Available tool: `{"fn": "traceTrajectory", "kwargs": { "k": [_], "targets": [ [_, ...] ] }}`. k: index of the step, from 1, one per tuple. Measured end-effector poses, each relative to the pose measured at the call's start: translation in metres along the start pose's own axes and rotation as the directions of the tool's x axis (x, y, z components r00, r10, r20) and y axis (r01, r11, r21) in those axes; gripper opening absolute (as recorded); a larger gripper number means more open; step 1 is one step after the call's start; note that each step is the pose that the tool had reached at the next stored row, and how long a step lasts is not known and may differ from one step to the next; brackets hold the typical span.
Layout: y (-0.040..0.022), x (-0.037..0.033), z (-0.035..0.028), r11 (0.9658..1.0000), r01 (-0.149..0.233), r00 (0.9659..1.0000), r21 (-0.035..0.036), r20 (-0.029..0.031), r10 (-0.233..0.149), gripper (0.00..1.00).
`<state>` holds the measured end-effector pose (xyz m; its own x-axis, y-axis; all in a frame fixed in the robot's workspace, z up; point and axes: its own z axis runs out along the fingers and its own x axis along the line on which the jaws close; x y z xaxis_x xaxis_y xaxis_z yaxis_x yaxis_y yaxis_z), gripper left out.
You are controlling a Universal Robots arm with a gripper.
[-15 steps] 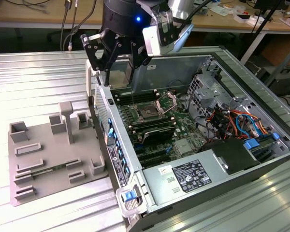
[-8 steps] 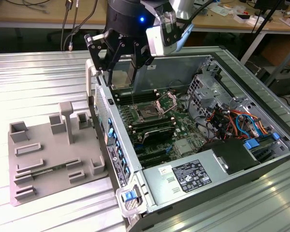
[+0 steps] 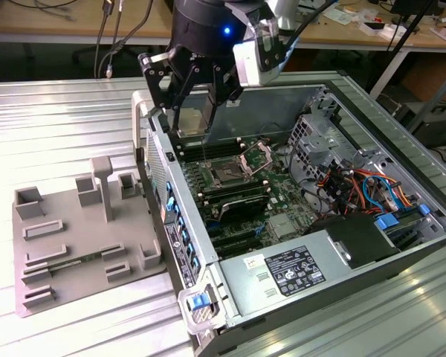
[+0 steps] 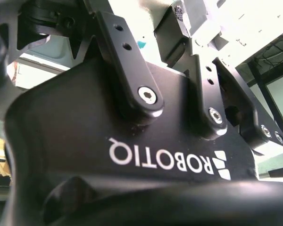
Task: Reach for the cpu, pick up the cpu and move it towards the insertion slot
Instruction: 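Pick up the cpu and move it towards the insertion slot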
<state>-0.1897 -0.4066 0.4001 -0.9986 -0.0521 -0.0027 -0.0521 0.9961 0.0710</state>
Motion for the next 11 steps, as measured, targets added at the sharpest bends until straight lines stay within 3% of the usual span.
{"fn": "traceTrajectory", "kwargs": {
  "k": [11],
  "targets": [
    [-0.0005, -0.0078, 0.0007, 1.0, 0.0, 1.0, -0.0001, 0.0, 0.0, 0.54]
  ]
}}
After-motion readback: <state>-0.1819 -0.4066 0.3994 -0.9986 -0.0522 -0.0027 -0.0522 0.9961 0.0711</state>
